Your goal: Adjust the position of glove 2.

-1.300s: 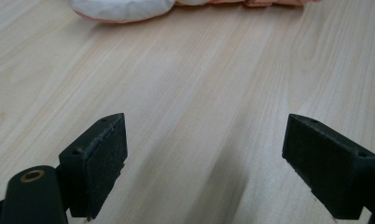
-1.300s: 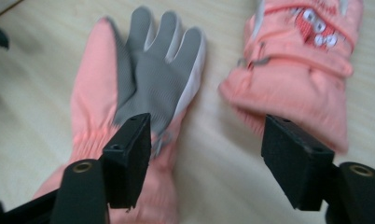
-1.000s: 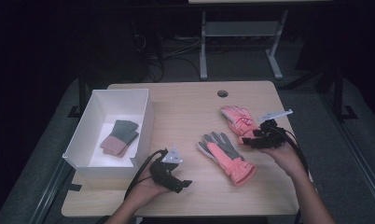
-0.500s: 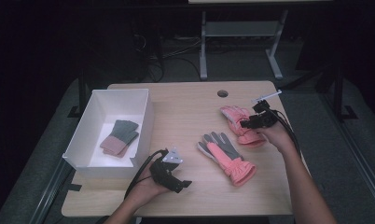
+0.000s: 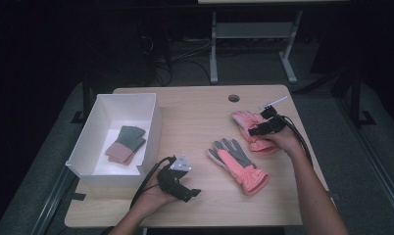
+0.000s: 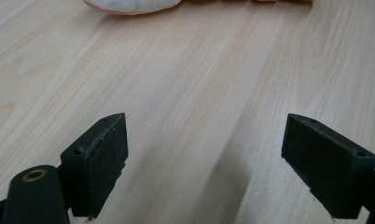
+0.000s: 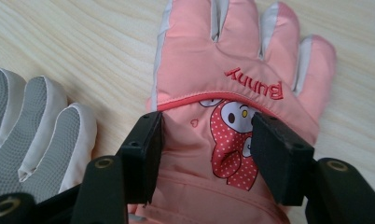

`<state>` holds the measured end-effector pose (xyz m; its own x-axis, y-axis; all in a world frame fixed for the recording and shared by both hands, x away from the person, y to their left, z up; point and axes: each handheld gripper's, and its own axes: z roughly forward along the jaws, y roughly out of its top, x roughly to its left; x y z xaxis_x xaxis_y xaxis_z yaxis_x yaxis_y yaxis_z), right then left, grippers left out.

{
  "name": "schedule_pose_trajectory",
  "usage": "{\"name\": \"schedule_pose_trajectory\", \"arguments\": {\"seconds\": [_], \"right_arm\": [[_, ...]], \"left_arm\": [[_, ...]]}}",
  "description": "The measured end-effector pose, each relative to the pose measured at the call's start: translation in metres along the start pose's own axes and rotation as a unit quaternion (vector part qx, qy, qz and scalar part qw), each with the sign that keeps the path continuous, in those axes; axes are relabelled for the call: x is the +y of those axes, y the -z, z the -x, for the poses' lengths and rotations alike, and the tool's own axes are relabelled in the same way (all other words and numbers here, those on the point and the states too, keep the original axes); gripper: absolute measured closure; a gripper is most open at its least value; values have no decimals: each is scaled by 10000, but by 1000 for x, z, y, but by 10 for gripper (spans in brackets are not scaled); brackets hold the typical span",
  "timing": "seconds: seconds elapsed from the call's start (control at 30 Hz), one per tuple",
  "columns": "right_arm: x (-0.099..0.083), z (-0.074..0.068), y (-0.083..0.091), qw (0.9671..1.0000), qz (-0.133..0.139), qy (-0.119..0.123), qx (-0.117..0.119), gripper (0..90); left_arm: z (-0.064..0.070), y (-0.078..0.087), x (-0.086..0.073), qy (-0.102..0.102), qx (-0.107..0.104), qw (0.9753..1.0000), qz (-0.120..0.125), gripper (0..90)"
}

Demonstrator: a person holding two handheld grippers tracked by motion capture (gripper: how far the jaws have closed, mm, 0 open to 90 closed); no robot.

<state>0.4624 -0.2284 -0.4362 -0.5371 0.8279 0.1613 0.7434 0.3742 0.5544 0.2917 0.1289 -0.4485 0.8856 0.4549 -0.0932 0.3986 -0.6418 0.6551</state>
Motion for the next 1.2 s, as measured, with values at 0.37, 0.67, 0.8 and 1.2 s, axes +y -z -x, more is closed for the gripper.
{"name": "schedule_pose_trajectory", "arguments": {"seconds": [0.37, 0.67, 0.8, 1.2], "right_arm": [[-8, 1, -5, 9997, 148, 168, 2, 733], [-10, 4, 0, 9994, 320, 109, 120, 874], [-11, 6, 4, 9989, 404, 0, 225, 881], [-8, 5, 34, 9973, 617, -49, 387, 883]], "left_arm": [[1, -2, 0, 18, -17, 10000, -26, 141], [-1, -2, -1, 3, -20, 10000, -79, 142], [-2, -1, -1, 34, -11, 10000, -72, 141], [-3, -1, -2, 116, 9, 9999, -53, 142]]}}
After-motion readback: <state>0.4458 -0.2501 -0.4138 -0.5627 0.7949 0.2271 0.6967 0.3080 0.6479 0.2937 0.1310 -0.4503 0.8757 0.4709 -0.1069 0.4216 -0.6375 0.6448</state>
